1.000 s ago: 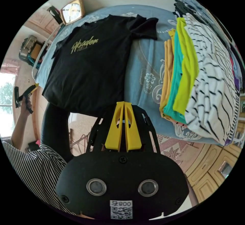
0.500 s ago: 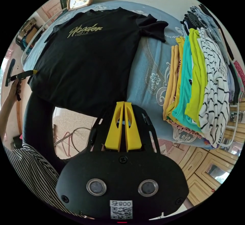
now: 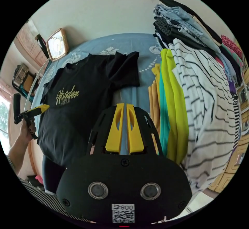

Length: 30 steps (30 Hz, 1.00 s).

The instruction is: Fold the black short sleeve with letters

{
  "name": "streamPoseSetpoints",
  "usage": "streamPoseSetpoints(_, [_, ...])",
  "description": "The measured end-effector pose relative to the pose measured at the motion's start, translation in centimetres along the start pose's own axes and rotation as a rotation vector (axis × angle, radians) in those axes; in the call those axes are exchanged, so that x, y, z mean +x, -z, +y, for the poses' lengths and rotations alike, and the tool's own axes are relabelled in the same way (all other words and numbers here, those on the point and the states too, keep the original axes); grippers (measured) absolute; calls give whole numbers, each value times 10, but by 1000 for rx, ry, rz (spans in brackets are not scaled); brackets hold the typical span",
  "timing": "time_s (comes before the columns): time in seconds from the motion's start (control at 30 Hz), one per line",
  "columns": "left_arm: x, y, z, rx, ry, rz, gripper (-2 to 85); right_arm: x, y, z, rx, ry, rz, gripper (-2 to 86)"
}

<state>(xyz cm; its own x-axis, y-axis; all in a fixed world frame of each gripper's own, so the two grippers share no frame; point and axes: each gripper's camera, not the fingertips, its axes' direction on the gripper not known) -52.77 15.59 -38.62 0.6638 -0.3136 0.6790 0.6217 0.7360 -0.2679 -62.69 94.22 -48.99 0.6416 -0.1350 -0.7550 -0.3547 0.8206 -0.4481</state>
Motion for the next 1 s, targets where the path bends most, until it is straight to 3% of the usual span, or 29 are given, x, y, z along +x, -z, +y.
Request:
streamPoseSetpoints(0.23, [39, -133, -171, -80, -272, 47, 88, 26, -43, -29, 91, -42, 57, 67])
streamPoseSetpoints(0.47, [68, -251, -318, -169, -452, -30, 102, 49, -77, -18, 102, -50, 37, 72])
streamPoseSetpoints(0.8, [78, -373, -445, -335, -568, -128, 97, 79, -111, -18, 120, -81, -132, 50])
streamPoseSetpoints(1.0, [71, -419, -488, -407, -597, -185, 34, 84, -133, -19, 109, -77, -156, 30])
